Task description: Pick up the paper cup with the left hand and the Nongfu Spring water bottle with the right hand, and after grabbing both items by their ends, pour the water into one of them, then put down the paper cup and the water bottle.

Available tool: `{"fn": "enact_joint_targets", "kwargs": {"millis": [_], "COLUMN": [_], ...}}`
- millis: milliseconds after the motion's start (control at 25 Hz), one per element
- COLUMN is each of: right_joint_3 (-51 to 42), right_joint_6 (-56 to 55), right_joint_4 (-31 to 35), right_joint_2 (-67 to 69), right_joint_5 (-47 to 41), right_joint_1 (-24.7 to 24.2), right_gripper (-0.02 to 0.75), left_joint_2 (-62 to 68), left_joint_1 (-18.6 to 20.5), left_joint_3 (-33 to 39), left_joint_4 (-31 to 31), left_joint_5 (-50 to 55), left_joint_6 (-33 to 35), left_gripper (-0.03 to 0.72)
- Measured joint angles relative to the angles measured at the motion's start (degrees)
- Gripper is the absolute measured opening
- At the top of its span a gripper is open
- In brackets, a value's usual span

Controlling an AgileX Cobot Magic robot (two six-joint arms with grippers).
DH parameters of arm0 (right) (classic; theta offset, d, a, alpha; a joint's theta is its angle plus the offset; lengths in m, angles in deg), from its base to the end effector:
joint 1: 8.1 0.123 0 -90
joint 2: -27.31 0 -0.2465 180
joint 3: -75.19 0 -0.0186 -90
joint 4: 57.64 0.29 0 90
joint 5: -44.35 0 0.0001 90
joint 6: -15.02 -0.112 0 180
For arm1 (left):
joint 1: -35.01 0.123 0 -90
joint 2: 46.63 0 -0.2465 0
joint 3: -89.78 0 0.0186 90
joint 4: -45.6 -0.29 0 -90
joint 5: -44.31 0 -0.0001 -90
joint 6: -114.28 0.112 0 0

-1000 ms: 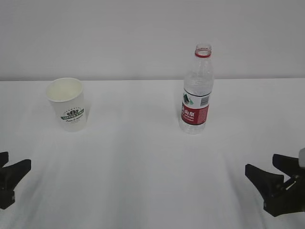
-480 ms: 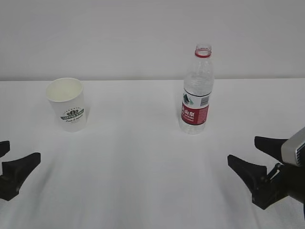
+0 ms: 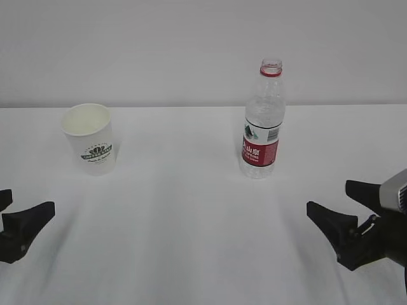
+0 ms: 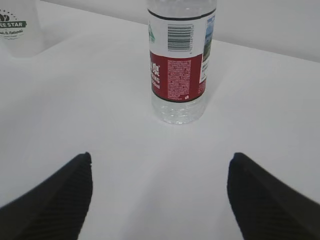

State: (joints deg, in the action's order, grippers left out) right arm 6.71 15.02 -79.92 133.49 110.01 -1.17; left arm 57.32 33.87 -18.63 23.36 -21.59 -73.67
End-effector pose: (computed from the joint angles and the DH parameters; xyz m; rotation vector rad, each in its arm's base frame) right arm 0.2063 0.0640 0.0355 -0.5062 1.8533 0.3092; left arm 0.1976 -0.0426 0.0362 0.2783 1.9137 -0.3377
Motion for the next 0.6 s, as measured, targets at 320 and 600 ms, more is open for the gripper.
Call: {"fn": "enact_joint_targets", "kwargs": {"millis": [320, 600], "right_joint_3": [4.72, 9.94], "right_joint_6": [0.0, 0.0], "right_joint_4": [0.35, -0.97], "right_joint_2": [4.18, 8.61], "right_joint_5": [0.0, 0.0], "right_joint_1": [0.0, 0.0], "right_gripper": [0.643, 0.643], "left_joint_2": [0.0, 0.0], "left_joint_1": [0.0, 0.0], "left_joint_3": [0.0, 0.0], "left_joint_4": [0.0, 0.0], "left_joint_5": [0.0, 0.0], "left_joint_6": [-0.49, -0.58], "left_gripper": [0.653, 0.64]}}
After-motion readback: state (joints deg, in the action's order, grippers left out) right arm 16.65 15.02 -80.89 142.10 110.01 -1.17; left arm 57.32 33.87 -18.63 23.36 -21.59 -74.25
